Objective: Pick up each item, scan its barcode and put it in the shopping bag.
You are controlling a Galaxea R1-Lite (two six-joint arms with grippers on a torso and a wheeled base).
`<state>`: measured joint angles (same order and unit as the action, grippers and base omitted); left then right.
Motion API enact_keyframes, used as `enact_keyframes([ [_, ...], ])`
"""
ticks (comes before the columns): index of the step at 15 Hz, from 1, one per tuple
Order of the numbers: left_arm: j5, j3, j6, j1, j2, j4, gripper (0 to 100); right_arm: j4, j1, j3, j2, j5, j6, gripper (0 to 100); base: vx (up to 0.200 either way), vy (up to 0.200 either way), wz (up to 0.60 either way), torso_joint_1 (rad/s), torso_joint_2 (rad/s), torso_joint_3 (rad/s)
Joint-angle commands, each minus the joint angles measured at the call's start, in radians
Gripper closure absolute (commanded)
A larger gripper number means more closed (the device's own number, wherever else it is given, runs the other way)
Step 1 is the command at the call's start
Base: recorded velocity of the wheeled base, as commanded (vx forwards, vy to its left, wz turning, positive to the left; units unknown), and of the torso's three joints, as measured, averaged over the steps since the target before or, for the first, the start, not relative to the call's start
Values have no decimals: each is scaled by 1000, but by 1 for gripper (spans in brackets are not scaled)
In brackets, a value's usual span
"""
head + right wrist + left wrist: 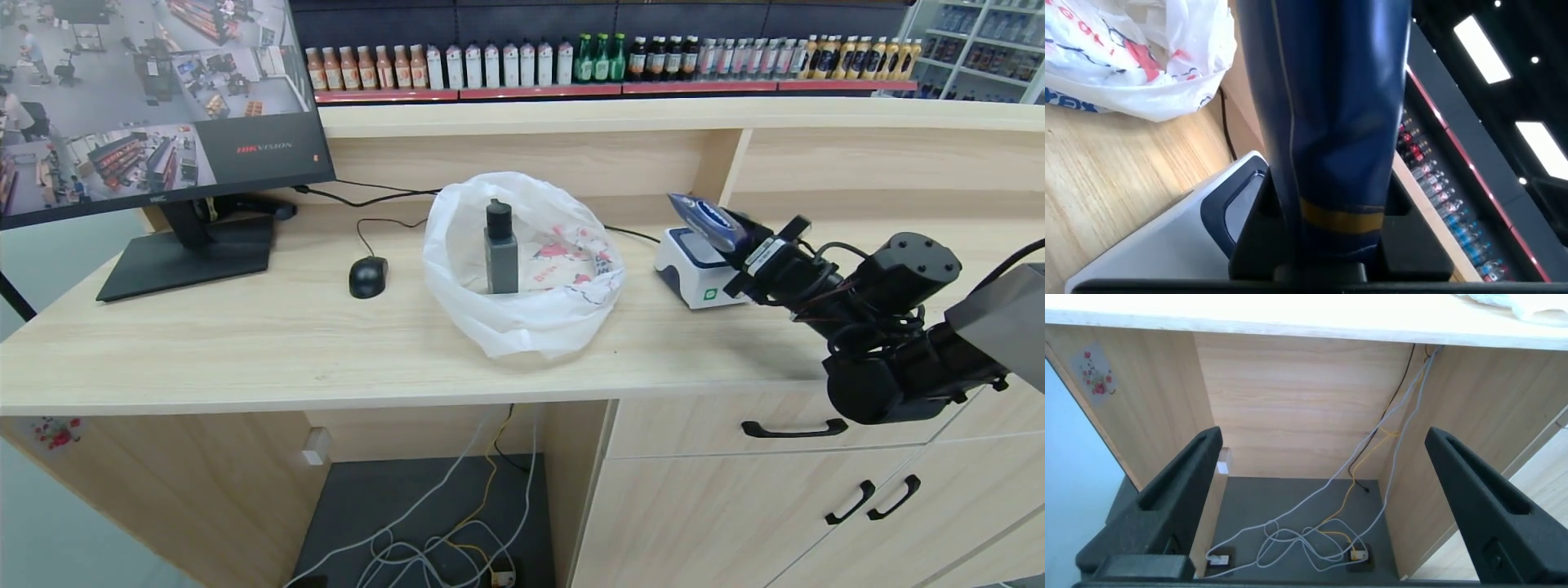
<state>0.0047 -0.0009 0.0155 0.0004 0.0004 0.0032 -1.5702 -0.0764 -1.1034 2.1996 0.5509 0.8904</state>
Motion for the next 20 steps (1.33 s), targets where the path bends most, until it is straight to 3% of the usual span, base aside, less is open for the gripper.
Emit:
enact_keyframes([
  [1,0,-1,0,0,0,0,0,-1,-5,0,-6,0,-1,100,0,0,0,0,0,0],
  [15,0,1,-2,1,0,0,0,-1,-16,14,-20,-17,-2,100,0,0,0,0,0,0],
  [20,1,-1,-3,1,0,0,0,-1,-77,27,-49,-140,-56,100,0,0,0,0,0,0],
])
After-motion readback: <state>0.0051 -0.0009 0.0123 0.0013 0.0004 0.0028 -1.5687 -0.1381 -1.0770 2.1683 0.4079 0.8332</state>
